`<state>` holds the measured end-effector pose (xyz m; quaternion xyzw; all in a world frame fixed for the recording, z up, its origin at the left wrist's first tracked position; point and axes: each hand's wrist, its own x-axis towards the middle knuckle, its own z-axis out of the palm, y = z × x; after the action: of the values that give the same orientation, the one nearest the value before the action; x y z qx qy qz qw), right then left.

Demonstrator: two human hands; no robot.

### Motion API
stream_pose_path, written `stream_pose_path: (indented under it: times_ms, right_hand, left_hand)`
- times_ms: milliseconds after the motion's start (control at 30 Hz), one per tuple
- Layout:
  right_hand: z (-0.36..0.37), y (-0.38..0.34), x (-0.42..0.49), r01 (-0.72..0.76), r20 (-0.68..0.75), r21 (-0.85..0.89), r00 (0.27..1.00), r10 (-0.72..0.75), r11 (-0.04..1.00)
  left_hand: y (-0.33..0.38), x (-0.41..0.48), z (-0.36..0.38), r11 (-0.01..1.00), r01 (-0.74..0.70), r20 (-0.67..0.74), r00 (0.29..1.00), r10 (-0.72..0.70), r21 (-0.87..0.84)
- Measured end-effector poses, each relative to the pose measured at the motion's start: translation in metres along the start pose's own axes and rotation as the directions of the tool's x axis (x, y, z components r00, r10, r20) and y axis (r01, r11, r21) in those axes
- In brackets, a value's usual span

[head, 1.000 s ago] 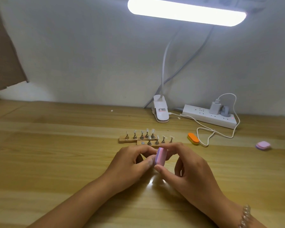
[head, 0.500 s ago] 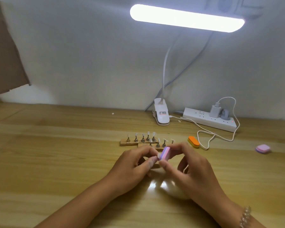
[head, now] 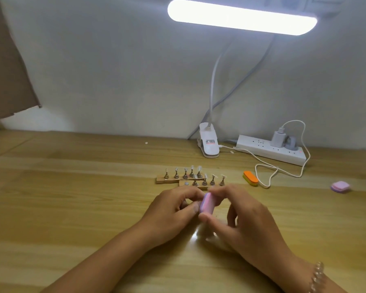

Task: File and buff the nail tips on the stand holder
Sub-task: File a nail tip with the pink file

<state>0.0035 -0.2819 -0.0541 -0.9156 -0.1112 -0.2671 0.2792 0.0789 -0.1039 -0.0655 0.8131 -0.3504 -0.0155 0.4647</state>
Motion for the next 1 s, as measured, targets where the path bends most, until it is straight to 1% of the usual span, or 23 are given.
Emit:
stream_pose_path:
  times_ms: [33,133,200,267,367,400,467,500,600,700,733,833,867,900,967,1000]
  right_hand:
    - [0.000,-0.002,0.000,0.011,0.018,0.013,1.000,-0.011,1.000]
    - [-0.001,0.005,0.002,-0.082,-0.026,0.079,0.996,0.084,0.993]
    - [-0.002,0.003,0.001,-0.052,-0.013,0.052,0.999,0.052,0.997]
    - [-0.002,-0.001,0.000,-0.006,0.009,0.048,1.000,0.006,0.999]
    - [-0.003,0.004,0.001,-0.102,-0.031,0.082,0.994,0.105,0.991]
    - [-0.003,0.003,0.001,-0.095,-0.025,0.072,0.995,0.097,0.993]
    - [-0.002,0.000,0.000,-0.036,0.017,0.053,0.999,0.035,0.998]
    - [-0.002,-0.001,0.000,-0.043,0.019,0.069,0.999,0.042,0.997]
    - [-0.002,0.006,0.003,-0.127,-0.028,0.126,0.991,0.132,0.984]
    - [-0.001,0.004,0.001,-0.075,0.037,0.114,0.997,0.071,0.991]
    - [-0.001,0.004,0.001,-0.081,0.030,0.133,0.997,0.078,0.988]
    - [-0.004,0.012,0.004,-0.167,-0.094,0.223,0.977,0.191,0.960]
    - [-0.005,0.012,0.005,-0.171,-0.114,0.226,0.973,0.200,0.959]
    - [-0.004,0.009,0.004,-0.147,-0.108,0.201,0.979,0.171,0.968]
    - [-0.001,0.002,0.002,-0.060,-0.031,0.122,0.997,0.064,0.991]
    - [0.001,0.000,0.001,-0.040,0.001,0.099,0.999,0.040,0.994]
  left_hand:
    - [0.000,0.000,0.001,0.999,0.001,0.003,1.000,-0.001,0.048]
    - [0.002,-0.002,0.001,0.992,0.019,0.013,1.000,-0.020,0.124]
    - [0.004,-0.003,0.001,0.991,0.023,0.031,0.999,-0.027,0.133]
    - [0.005,-0.002,0.000,0.994,0.003,0.025,1.000,-0.006,0.106]
    - [0.004,-0.001,-0.001,1.000,0.003,0.001,1.000,-0.003,0.011]
    - [0.004,0.000,-0.001,1.000,0.011,-0.001,1.000,-0.011,-0.015]
    - [0.004,0.000,-0.002,0.999,0.019,-0.002,1.000,-0.019,-0.042]
    - [0.005,0.001,-0.002,0.998,0.021,-0.005,1.000,-0.021,-0.054]
    - [0.005,0.002,-0.002,0.995,0.024,-0.006,1.000,-0.025,-0.093]
    - [0.003,0.001,-0.003,0.990,0.037,-0.008,0.999,-0.039,-0.134]
    - [0.003,0.001,-0.003,0.989,0.040,-0.017,0.999,-0.043,-0.144]
    - [0.003,0.001,-0.002,0.978,0.059,-0.023,0.998,-0.064,-0.198]
    - [0.003,0.001,-0.002,0.977,0.059,-0.019,0.998,-0.065,-0.206]
    - [0.003,0.000,-0.002,0.979,0.048,-0.016,0.998,-0.053,-0.199]
    - [0.002,0.001,-0.002,0.988,0.018,-0.006,1.000,-0.019,-0.155]
    - [0.002,0.001,-0.002,0.992,0.013,-0.002,1.000,-0.013,-0.129]
